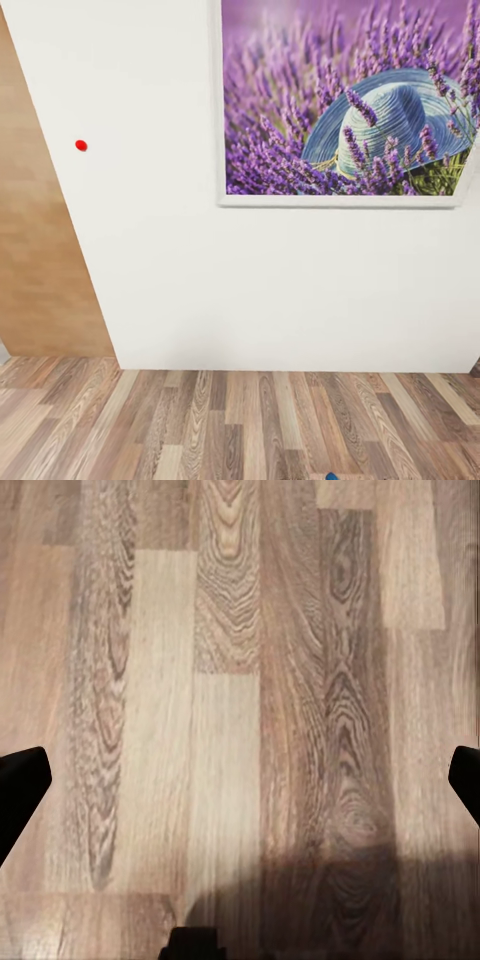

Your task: In the bedroom, move the book from the bed onto either nightstand, and place the two sandals side by side next to the bed.

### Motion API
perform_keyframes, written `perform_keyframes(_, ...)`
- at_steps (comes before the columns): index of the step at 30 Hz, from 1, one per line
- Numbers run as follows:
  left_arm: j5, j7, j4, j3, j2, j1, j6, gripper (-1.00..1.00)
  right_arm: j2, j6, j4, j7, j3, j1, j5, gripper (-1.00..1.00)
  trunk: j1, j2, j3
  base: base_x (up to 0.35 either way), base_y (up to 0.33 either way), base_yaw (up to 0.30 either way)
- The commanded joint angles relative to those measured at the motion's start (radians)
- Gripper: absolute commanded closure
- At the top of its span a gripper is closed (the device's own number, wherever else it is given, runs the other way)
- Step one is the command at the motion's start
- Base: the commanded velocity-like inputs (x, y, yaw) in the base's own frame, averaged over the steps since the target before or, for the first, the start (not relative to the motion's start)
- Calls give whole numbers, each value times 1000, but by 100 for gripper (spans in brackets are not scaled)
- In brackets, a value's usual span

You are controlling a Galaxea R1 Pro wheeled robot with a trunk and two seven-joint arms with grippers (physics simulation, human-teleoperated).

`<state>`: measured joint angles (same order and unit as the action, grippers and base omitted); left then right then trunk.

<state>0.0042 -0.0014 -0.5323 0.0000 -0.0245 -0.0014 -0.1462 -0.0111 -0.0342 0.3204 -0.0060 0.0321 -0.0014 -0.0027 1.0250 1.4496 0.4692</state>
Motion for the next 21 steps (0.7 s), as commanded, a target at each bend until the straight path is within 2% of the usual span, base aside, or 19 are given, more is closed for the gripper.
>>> perform_keyframes(1, 0, 0, 0, 0, 0, 0, -3, -100, 0, -3, 0, 0, 3, 0, 0, -100, 0, 0, 1, 0, 0, -215)
perform_keyframes(10, 1, 0, 0, 0, 0, 0, -1, -100, 0, -3, 0, 0, 3, 0, 0, -100, 0, 0, 1, 14, 0, -214)
perform_keyframes(16, 1, 0, 0, 0, 0, 0, -2, -100, 0, -3, 0, 0, 3, 0, 0, -100, 0, 0, 1, 208, 0, -214)
perform_keyframes(21, 0, 0, 0, 0, 0, 0, -2, -100, 0, -3, 0, 0, 3, 0, 0, -100, 0, 0, 1, 60, 0, -214)
